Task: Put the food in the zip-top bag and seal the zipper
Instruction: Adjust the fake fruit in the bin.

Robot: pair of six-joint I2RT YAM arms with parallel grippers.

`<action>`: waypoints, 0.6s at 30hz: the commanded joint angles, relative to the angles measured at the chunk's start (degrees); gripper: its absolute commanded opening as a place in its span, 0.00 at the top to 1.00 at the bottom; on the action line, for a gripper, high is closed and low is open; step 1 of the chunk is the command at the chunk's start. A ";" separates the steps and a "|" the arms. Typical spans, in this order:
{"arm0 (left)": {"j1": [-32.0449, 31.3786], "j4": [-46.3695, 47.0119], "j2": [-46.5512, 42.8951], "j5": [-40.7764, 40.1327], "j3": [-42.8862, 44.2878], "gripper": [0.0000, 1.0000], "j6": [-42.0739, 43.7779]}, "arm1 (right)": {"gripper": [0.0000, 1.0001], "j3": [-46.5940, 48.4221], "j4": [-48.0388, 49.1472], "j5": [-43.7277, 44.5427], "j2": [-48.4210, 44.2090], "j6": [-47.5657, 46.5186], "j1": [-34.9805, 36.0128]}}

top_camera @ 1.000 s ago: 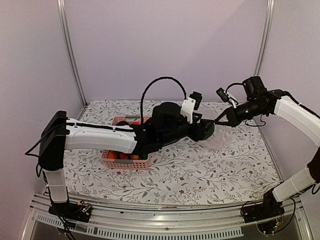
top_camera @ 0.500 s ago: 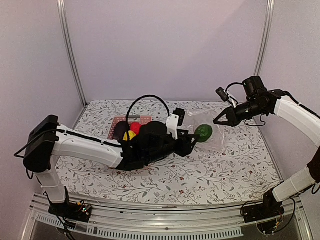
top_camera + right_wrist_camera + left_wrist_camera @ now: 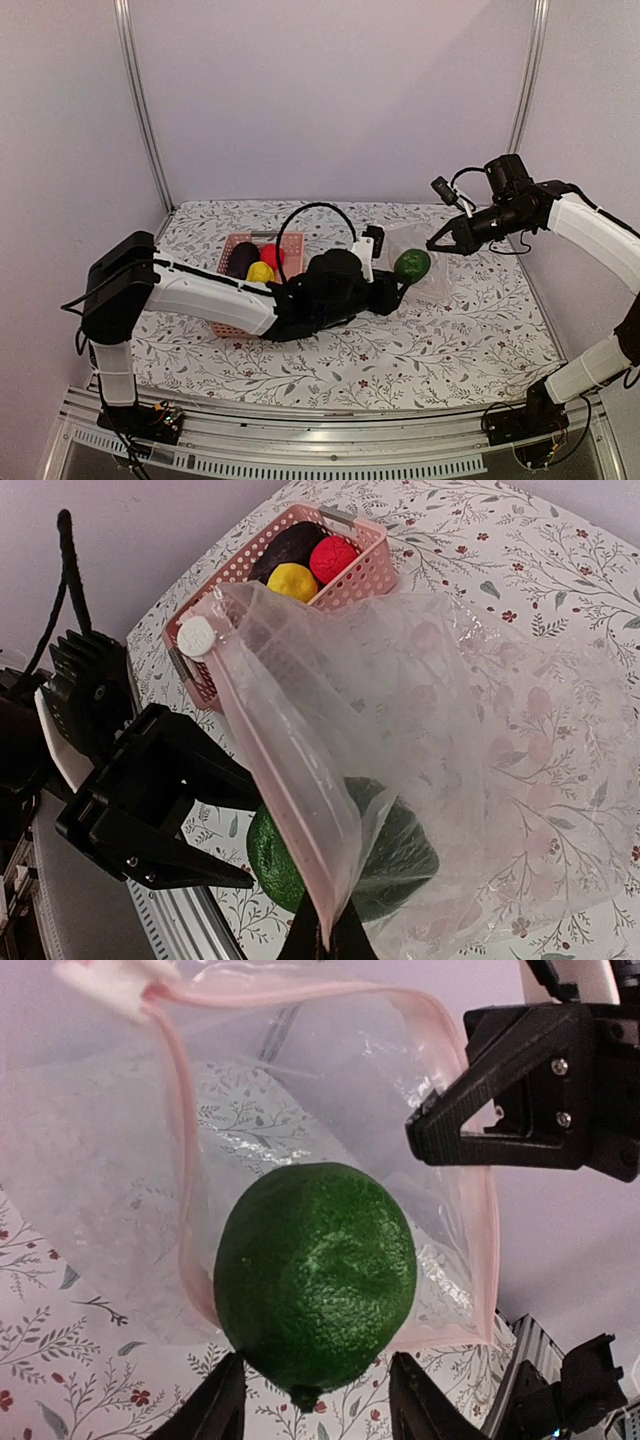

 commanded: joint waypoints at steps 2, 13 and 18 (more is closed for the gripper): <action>1.69 -1.62 3.41 2.52 5.18 0.62 0.33 | 1.00 -1.12 -0.36 -0.75 -1.38 -0.68 0.06; 3.23 -8.93 12.88 5.81 20.85 0.83 2.85 | 1.00 -1.32 -1.44 -1.80 -2.70 -1.66 2.09; 1.85 -11.20 10.49 5.25 21.95 0.77 4.56 | 1.00 -0.67 0.09 4.10 -4.14 -0.33 1.36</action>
